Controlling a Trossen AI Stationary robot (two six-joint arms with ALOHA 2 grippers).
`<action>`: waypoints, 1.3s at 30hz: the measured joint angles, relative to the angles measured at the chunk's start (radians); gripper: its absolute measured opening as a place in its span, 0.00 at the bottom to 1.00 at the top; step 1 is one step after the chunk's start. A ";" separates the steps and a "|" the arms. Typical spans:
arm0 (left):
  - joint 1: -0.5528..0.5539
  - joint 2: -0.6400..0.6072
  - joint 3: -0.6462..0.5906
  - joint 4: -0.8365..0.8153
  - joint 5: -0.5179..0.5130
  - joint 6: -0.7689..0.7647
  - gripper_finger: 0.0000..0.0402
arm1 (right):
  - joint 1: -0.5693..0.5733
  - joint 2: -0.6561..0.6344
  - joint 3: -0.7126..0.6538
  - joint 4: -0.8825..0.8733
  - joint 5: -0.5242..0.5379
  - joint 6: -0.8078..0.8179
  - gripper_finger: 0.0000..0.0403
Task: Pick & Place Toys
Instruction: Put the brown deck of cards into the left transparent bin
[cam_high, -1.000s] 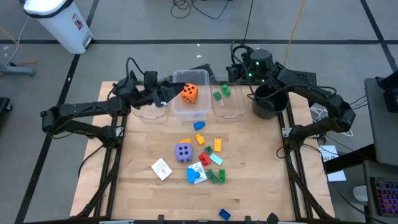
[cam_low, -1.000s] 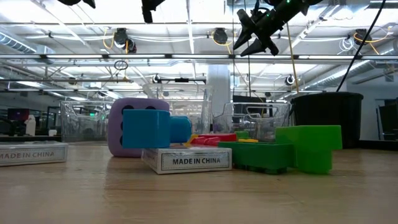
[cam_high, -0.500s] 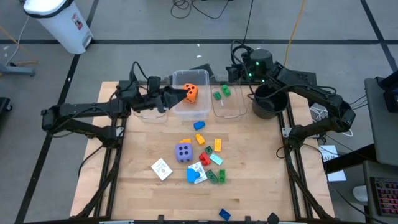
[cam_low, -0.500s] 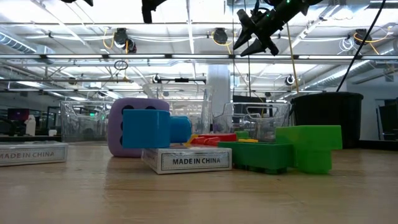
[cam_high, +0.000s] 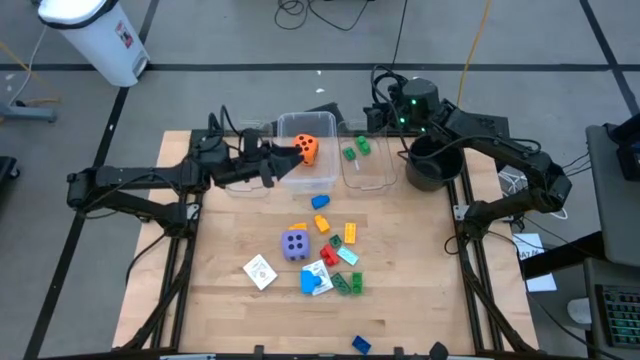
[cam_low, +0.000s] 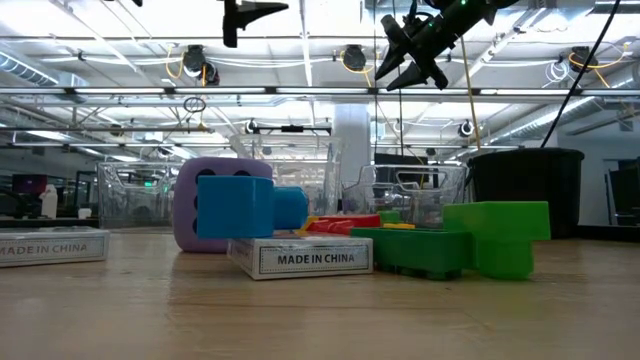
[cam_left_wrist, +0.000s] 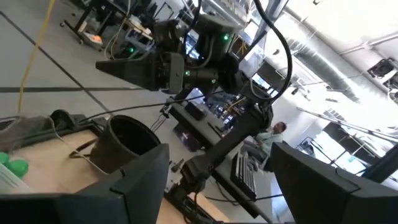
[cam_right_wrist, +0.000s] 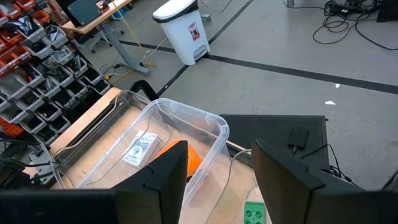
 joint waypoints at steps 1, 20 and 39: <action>-0.004 0.000 0.000 -0.003 0.001 -0.002 0.70 | 0.000 0.000 0.000 0.004 0.000 0.000 0.43; -0.164 0.000 0.000 -0.272 -0.111 0.014 0.70 | 0.087 0.001 0.000 0.407 -0.481 0.056 0.42; -0.349 0.017 0.310 -1.097 -0.252 -0.065 0.70 | 0.400 0.000 0.000 0.357 -0.526 -0.222 0.41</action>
